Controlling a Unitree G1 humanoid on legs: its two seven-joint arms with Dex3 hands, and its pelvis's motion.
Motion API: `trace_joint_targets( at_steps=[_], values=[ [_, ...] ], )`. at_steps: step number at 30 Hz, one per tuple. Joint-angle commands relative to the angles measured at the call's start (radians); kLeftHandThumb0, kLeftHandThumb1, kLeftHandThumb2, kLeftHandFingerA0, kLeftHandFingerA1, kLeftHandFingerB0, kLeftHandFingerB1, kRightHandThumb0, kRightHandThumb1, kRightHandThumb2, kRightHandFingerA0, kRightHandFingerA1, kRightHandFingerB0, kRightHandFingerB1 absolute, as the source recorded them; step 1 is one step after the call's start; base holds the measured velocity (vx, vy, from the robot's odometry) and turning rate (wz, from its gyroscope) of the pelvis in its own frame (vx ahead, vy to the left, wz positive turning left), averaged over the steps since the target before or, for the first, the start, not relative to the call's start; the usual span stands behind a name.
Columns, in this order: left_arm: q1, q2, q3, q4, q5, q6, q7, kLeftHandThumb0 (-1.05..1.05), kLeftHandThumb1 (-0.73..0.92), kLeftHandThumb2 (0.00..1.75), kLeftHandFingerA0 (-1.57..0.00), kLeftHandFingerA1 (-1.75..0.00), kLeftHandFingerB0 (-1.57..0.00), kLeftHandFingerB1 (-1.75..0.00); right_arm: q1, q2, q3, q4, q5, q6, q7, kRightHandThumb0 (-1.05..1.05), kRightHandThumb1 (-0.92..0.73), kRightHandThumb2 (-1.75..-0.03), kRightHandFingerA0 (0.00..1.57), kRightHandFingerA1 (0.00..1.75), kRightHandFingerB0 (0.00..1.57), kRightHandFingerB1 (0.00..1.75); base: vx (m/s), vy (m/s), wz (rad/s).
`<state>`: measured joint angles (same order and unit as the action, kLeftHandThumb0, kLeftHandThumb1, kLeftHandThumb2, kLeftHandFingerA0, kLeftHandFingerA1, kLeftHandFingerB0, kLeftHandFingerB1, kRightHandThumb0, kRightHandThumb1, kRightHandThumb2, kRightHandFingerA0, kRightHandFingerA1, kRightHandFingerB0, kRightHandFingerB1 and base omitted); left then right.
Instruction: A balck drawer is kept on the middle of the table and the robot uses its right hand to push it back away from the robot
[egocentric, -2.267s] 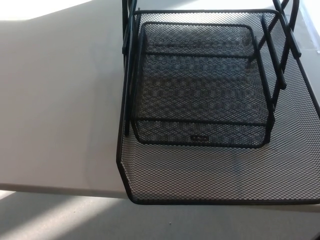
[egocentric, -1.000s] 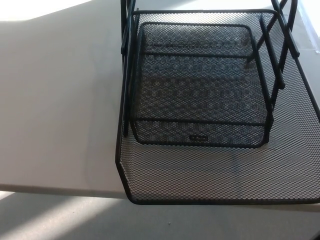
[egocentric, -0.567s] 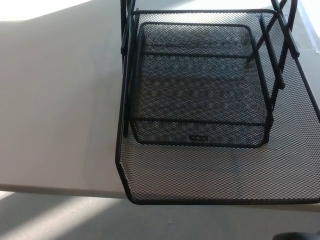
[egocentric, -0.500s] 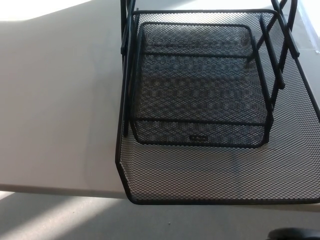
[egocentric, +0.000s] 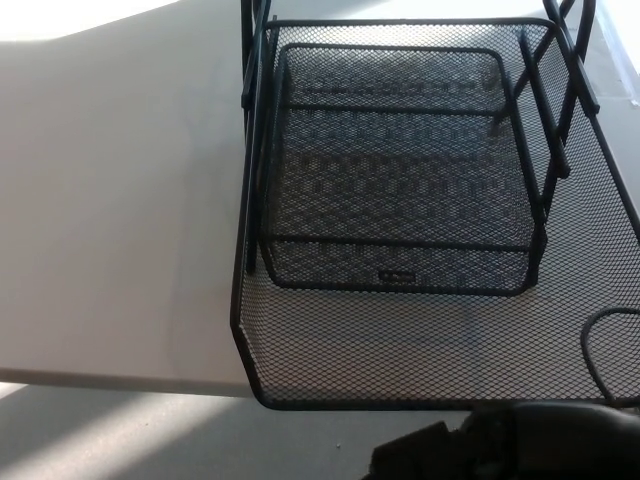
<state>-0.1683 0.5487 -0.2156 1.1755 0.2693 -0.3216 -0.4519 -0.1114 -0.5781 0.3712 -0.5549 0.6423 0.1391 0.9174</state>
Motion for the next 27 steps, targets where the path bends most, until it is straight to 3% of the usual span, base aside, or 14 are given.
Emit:
trace_joint_targets(
  at_steps=[1, 2, 3, 11, 12, 13, 14, 17, 20, 21, 27],
  values=[
    [0.003, 0.015, 0.010, 0.012, -0.002, -0.031, -0.014, -0.67, 0.75, 0.63, -0.27, -0.31, -0.20, -0.28, -0.060, 0.023, 0.032, 0.052, -0.017, 0.108, 0.011, -0.68, -0.81, -0.65, 0.28, 0.36, 0.23, 0.31, 0.00, 0.000, 0.00],
    [0.004, 0.015, 0.012, 0.011, -0.004, -0.037, -0.016, -0.70, 0.63, 0.89, -0.21, -0.43, -0.15, -0.40, -0.082, 0.024, 0.042, 0.065, -0.038, 0.120, 0.011, -0.68, -0.84, -0.65, 0.29, 0.35, 0.23, 0.31, 0.00, 0.000, 0.00],
    [0.004, 0.015, 0.013, 0.011, -0.005, -0.040, -0.018, -0.70, 0.63, 0.89, -0.21, -0.43, -0.15, -0.40, -0.091, 0.026, 0.045, 0.071, -0.048, 0.125, 0.011, -0.68, -0.84, -0.65, 0.29, 0.35, 0.23, 0.31, 0.00, 0.000, 0.00],
    [-0.002, 0.012, 0.016, 0.020, -0.004, -0.050, -0.023, -0.71, 0.62, 0.88, -0.21, -0.43, -0.15, -0.40, -0.186, 0.047, 0.086, 0.143, -0.111, 0.186, 0.009, -0.67, -0.83, -0.65, 0.29, 0.33, 0.22, 0.30, 0.00, 0.000, 0.00],
    [-0.001, 0.012, 0.018, 0.020, -0.007, -0.051, -0.028, -0.66, 0.75, 0.62, -0.25, -0.31, -0.19, -0.28, -0.196, 0.049, 0.090, 0.146, -0.118, 0.189, 0.008, -0.69, -0.81, -0.65, 0.28, 0.33, 0.20, 0.30, 0.00, 0.000, 0.00],
    [0.000, 0.011, 0.021, 0.020, -0.011, -0.052, -0.034, -0.66, 0.75, 0.62, -0.25, -0.31, -0.19, -0.28, -0.209, 0.053, 0.096, 0.151, -0.128, 0.193, 0.007, -0.69, -0.81, -0.65, 0.28, 0.33, 0.20, 0.30, 0.00, 0.000, 0.00],
    [0.000, 0.009, 0.021, 0.019, -0.010, -0.044, -0.032, -0.65, 0.75, 0.63, -0.22, -0.31, -0.18, -0.28, -0.223, 0.057, 0.101, 0.156, -0.136, 0.195, 0.010, -0.72, -0.68, -0.93, 0.21, 0.45, 0.16, 0.42, 0.00, 0.000, 0.00],
    [-0.003, 0.004, 0.025, 0.020, -0.010, -0.028, -0.028, -0.63, 0.75, 0.63, -0.22, -0.30, -0.18, -0.27, -0.244, 0.063, 0.104, 0.160, -0.149, 0.203, 0.014, -0.73, -0.68, -0.94, 0.21, 0.44, 0.15, 0.42, 0.00, 0.000, 0.00],
    [-0.003, 0.003, 0.018, 0.018, 0.003, -0.029, -0.015, -0.60, 0.76, 0.62, -0.26, -0.31, -0.22, -0.28, -0.274, 0.069, 0.105, 0.168, -0.151, 0.236, 0.016, -0.71, -0.68, -0.93, 0.20, 0.44, 0.15, 0.42, 0.00, 0.000, 0.00],
    [-0.005, 0.002, 0.018, 0.020, 0.003, -0.026, -0.017, -0.59, 0.76, 0.63, -0.24, -0.32, -0.21, -0.28, -0.285, 0.072, 0.104, 0.172, -0.155, 0.241, 0.016, -0.67, -0.82, -0.65, 0.28, 0.33, 0.20, 0.30, 0.00, 0.000, 0.00],
    [-0.005, 0.000, 0.017, 0.019, 0.005, -0.025, -0.017, -0.59, 0.76, 0.63, -0.26, -0.32, -0.21, -0.28, -0.336, 0.086, 0.093, 0.209, -0.168, 0.263, 0.025, -0.66, -0.82, -0.64, 0.28, 0.34, 0.21, 0.30, 0.00, 0.000, 0.00]
  ],
)
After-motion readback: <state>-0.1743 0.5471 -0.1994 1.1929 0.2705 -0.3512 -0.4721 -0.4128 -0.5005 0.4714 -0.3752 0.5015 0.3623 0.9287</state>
